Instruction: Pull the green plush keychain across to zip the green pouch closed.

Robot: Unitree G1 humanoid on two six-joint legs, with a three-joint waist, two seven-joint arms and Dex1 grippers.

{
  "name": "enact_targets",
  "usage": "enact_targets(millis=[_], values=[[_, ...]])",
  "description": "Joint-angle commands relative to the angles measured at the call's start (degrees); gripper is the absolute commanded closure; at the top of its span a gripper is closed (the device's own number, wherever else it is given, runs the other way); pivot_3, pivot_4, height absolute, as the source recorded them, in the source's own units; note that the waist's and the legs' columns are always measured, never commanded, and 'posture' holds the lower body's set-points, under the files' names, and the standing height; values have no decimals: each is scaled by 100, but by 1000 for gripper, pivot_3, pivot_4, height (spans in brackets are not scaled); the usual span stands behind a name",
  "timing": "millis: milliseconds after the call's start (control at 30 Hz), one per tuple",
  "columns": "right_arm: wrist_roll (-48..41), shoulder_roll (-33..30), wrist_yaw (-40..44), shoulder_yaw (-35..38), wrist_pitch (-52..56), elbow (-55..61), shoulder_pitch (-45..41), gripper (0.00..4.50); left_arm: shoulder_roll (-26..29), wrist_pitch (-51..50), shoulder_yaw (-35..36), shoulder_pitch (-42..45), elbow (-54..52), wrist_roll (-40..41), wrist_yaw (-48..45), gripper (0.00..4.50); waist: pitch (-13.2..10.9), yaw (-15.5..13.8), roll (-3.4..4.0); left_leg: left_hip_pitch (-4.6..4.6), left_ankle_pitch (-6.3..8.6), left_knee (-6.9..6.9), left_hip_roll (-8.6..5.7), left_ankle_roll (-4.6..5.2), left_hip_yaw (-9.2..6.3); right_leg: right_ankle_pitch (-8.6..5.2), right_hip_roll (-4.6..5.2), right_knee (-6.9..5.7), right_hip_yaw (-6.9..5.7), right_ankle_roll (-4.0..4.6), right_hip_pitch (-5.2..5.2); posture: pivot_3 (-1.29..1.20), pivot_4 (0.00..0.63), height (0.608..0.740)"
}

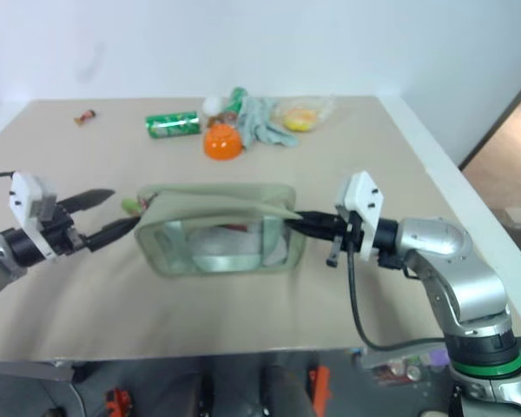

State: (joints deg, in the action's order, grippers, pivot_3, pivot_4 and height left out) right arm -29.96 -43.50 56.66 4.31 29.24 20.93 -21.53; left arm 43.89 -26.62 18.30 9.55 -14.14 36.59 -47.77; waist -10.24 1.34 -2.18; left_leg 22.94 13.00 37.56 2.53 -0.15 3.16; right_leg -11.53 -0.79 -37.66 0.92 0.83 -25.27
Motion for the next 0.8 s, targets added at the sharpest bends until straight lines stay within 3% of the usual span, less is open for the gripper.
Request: enact_targets(millis=[33, 333, 433, 800], values=[[15, -50, 53, -52, -47, 17, 16, 4462, -16, 250, -87, 178, 183, -141, -165, 0, 0, 0, 0, 0, 0, 0, 0, 0, 0, 0, 0, 0, 0, 0, 0, 0, 150, 740], [67, -63, 61, -41, -94, 24, 47, 4462, -58, 581, -434, 678, 825, -372, -654, 0, 1, -3, -1, 0, 0, 0, -1, 0, 1, 2, -1, 0, -1, 0, 1, 0, 150, 740], [97, -68, 48, -38, -115, 24, 59, 4500, -97, 628, -493, 856, 971, -398, -753, 805, 1, -2, -1, 0, 0, 0, 0, 0, 3, 2, 0, 0, 1, 0, 0, 0, 150, 740], [186, -109, 51, -38, -195, 8, 105, 4500, -136, 321, -202, 1077, 1027, -93, -798, 4476, 1, -5, -2, 0, 0, 0, 0, 0, 2, 3, 0, 0, 0, -2, 1, 0, 150, 740]])
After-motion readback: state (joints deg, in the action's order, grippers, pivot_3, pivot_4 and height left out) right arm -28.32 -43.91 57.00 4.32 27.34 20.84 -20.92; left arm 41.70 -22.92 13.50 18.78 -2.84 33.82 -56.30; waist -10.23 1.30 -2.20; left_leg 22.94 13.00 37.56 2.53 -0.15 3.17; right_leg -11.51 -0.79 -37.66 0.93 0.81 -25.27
